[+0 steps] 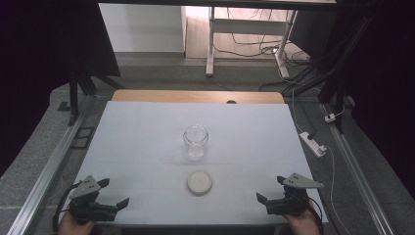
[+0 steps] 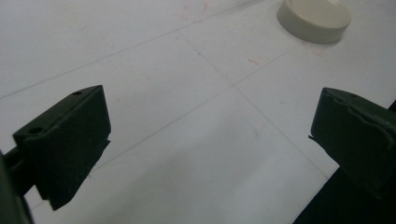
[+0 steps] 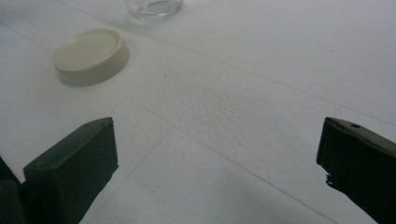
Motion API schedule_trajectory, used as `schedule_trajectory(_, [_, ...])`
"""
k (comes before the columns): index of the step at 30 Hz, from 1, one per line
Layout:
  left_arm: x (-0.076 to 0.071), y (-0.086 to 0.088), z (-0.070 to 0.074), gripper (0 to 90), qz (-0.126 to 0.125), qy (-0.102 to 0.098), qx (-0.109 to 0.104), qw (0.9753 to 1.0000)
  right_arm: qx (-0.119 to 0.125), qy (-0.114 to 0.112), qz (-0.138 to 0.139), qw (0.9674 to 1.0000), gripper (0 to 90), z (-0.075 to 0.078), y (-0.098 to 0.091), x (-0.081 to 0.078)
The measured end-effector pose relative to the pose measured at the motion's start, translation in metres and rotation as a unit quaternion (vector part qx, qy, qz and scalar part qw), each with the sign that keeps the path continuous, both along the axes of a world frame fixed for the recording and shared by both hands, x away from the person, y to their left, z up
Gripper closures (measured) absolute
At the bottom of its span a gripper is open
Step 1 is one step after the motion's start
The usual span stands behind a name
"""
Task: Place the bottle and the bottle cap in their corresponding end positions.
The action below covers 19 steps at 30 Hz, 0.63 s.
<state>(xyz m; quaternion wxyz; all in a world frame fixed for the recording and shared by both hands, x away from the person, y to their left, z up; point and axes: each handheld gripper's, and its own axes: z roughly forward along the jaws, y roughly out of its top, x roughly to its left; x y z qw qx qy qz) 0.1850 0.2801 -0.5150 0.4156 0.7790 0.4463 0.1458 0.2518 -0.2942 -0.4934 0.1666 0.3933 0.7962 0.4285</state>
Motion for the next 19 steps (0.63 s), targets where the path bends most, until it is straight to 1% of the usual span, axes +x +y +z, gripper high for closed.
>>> schedule_trajectory(3, [-0.004,0.007,-0.001,0.0,0.012,0.002,-0.002,0.9999,0.006,0.003,-0.010,0.9999,0.0,0.000,-0.007,-0.003])
schedule_trajectory(6, [-0.006,0.012,-0.003,0.0,0.018,0.008,-0.002,0.9998,0.004,0.009,-0.019,0.9998,0.0,-0.002,-0.013,-0.005])
schedule_trajectory(7, [-0.007,0.013,-0.004,0.0,0.020,0.010,0.001,0.9997,0.002,0.011,-0.021,0.9997,0.0,-0.003,-0.014,-0.006])
schedule_trajectory(11, [-0.009,0.015,-0.007,0.0,0.025,0.020,0.013,0.9994,0.006,0.011,-0.029,0.9995,0.0,-0.002,-0.018,-0.009])
schedule_trajectory(13, [-0.010,0.015,-0.006,0.0,0.026,0.020,0.015,0.9994,0.006,0.011,-0.031,0.9994,0.0,-0.001,-0.020,-0.011])
schedule_trajectory(19, [-0.010,0.013,-0.007,0.0,0.023,0.029,0.031,0.9988,0.010,0.014,-0.038,0.9991,0.0,-0.001,-0.023,-0.013])
